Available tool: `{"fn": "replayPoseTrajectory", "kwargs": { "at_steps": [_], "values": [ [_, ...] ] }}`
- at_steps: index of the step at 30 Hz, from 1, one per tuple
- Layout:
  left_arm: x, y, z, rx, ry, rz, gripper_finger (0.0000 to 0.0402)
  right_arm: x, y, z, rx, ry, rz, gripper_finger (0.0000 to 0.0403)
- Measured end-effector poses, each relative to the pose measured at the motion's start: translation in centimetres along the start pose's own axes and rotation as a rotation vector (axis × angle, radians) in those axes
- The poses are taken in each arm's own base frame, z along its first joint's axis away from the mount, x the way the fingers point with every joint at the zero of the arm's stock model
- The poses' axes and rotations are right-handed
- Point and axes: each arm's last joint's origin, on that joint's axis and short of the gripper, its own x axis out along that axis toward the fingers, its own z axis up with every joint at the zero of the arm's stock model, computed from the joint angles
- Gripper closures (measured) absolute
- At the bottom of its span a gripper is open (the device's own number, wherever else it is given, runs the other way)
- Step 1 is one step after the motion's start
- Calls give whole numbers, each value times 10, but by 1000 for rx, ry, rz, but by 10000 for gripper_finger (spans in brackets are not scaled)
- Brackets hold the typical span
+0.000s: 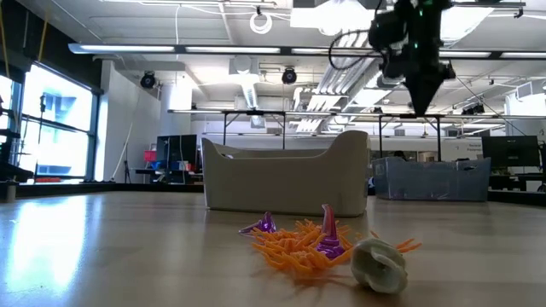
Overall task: Sort Halloween decoration
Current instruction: Put the violet witch hat toy into the black bin
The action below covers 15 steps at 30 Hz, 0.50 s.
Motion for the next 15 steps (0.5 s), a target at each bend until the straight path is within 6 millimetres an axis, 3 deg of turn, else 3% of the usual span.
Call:
{"fn": "replayPoseTrajectory", "kwargs": {
  "at_steps": [7,15],
  "values": [
    [0,0,0,0,0,0,307,75,-7,-10,91,-16,85,403],
    [0,0,0,-10,-1,0,307,117,-20,-28,192,24,167,403]
  ]
}}
